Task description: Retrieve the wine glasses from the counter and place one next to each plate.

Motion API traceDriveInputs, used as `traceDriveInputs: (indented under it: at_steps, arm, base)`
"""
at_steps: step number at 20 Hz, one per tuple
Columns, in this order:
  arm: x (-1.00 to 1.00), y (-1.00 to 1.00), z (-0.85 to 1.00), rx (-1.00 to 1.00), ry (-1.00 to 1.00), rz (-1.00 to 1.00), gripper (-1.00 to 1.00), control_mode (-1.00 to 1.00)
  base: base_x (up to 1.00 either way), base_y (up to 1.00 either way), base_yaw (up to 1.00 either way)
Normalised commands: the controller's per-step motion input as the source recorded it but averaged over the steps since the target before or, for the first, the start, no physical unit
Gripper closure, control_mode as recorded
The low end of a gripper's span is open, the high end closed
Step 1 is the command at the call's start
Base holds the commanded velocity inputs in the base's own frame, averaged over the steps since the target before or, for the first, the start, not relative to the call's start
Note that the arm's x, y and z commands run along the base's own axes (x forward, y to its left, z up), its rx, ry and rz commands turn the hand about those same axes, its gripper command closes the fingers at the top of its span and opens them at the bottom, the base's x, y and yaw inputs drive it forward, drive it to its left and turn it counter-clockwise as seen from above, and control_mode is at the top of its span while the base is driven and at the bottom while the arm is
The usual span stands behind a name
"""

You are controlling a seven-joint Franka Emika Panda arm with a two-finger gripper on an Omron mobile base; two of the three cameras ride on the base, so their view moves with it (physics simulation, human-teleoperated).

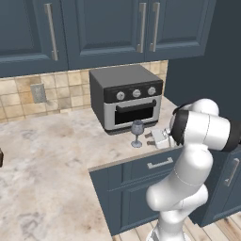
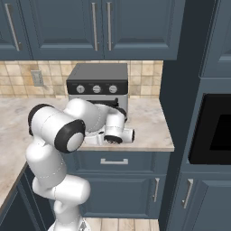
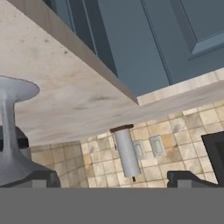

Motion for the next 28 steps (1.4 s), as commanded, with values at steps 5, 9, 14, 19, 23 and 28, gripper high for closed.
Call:
traceDriveInputs:
  at_steps: [5, 9, 14, 19, 23, 28]
  arm:
    - [0.07, 0.09, 0.0, 0.0, -0.05, 0.0, -1.0, -1.0]
    - [0.19, 0.12, 0.0, 0.0, -0.01, 0.0, -1.0, -1.0]
    - [0.14, 0.01, -0.04, 0.0, 0.0, 0.0, -1.0, -1.0]
    - [0.03, -0.06, -0.12, 0.01, 0.0, -0.02, -1.0, -1.0]
    - [0.0, -0.16, -0.21, 0.02, 0.0, -0.05, -1.0, -1.0]
    - [0.0, -0.05, -0.09, 0.01, 0.0, -0.06, -1.0, -1.0]
  base:
    - [0.0, 0.0, 0.0]
    - [0.0, 0.0, 0.0]
    - [0.0, 0.0, 0.0]
    - [0.0, 0.0, 0.0]
    - [0.0, 0.0, 0.0]
    - [0.0, 0.0, 0.0]
